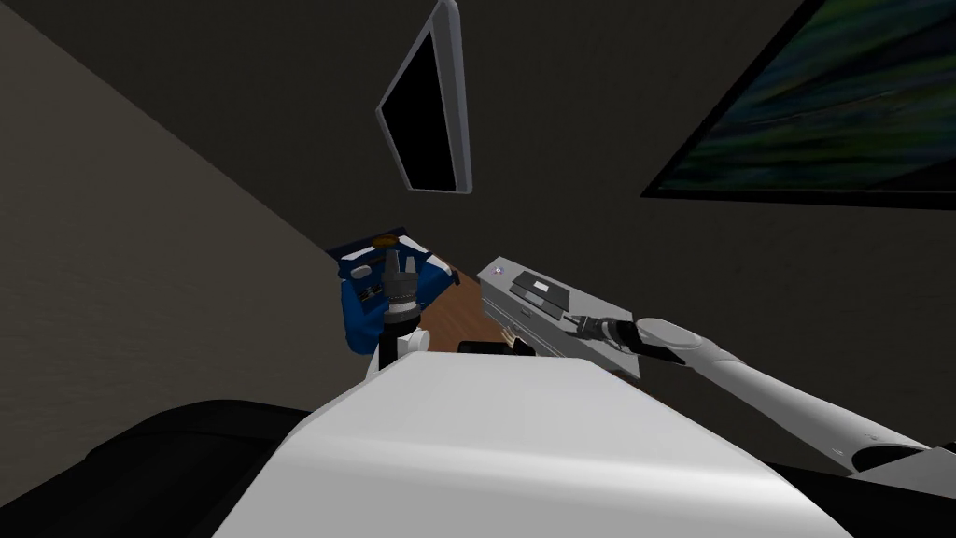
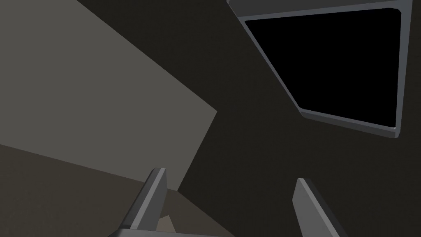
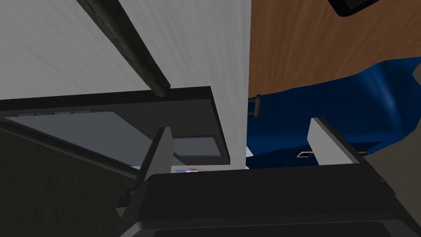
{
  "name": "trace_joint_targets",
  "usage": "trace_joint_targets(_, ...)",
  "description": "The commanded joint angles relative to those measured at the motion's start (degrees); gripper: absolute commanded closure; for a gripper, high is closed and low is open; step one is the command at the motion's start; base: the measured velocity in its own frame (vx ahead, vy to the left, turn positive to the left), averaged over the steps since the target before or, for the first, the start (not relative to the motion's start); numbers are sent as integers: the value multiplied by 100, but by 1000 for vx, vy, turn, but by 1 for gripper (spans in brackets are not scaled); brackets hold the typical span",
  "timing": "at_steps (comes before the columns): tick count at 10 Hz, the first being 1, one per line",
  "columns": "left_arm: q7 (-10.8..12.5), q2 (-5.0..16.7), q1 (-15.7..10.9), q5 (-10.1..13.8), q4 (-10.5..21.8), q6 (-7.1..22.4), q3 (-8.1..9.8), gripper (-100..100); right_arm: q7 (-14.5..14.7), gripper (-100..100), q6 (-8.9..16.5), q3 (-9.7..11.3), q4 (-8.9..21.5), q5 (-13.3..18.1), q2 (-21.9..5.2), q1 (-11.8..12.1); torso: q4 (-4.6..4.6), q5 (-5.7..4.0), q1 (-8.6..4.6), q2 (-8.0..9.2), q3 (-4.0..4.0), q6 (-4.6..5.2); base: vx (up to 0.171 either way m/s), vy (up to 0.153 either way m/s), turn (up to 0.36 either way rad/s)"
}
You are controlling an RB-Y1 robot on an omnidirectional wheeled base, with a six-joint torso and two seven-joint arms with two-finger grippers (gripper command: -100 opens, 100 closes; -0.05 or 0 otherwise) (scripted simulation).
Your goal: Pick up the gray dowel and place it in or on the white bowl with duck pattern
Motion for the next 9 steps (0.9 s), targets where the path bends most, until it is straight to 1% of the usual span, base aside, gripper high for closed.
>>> trace_joint_targets(1,0,0,0,0,0,0,0,0,14,-100,-71,27,201,81,-77,16,0,0,0,0,0,0,82,52,61)
trace_joint_targets(2,0,0,0,0,0,0,0,0,4,-100,-157,119,451,276,-186,40,1,1,-2,9,4,5,85,42,110)
trace_joint_targets(3,0,0,0,0,0,0,0,0,-8,-100,-239,205,587,455,-278,68,2,1,-5,10,5,3,124,33,184)
trace_joint_targets(4,0,0,0,0,0,0,0,0,-21,-100,-314,285,875,616,-353,97,0,-2,-9,-1,-1,1,163,33,162)
trace_joint_targets(5,0,0,1,0,0,0,1,0,-21,-100,-314,285,895,616,-353,97,-3,-1,-9,-15,-9,1,120,36,65)
trace_joint_targets(7,0,0,0,0,0,0,1,0,-47,-100,-441,420,1246,878,-456,157,1,0,-6,7,3,4,94,33,105)
trace_joint_targets(9,0,0,0,0,0,0,1,0,-68,-100,-529,515,1483,1052,-506,207,0,-1,-6,3,1,3,106,37,106)
